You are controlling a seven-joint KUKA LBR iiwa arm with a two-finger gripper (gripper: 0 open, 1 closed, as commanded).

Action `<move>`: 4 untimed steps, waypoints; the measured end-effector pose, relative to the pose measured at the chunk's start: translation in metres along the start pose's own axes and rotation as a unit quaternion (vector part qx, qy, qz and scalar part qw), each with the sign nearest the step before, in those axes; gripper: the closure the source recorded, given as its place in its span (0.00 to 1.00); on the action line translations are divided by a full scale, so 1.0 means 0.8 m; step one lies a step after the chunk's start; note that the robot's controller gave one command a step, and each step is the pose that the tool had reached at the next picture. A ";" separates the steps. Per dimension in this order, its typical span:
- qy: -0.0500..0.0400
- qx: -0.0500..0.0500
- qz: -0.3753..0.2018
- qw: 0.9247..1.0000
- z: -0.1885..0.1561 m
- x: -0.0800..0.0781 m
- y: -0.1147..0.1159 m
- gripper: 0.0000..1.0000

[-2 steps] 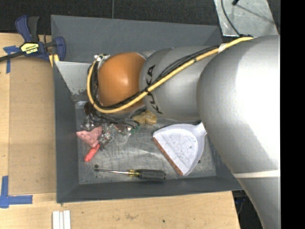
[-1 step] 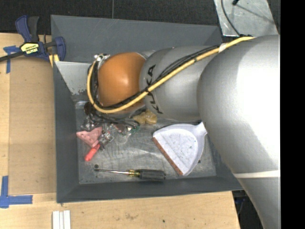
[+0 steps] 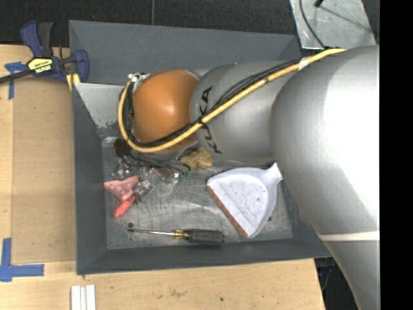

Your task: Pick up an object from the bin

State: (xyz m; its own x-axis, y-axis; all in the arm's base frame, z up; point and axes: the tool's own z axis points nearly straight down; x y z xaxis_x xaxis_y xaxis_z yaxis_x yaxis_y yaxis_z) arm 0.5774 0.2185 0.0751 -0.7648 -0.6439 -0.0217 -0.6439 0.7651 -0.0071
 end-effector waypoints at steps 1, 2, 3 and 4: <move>0.009 -0.002 0.000 1.000 -0.022 0.005 0.002 1.00; 0.010 -0.003 0.000 1.000 -0.045 0.004 0.002 1.00; 0.009 -0.003 0.000 1.000 -0.066 0.002 0.001 1.00; 0.009 -0.003 0.000 1.000 -0.084 0.002 0.001 1.00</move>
Offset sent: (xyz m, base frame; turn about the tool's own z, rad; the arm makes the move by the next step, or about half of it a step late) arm 0.0000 0.0000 0.0798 0.0001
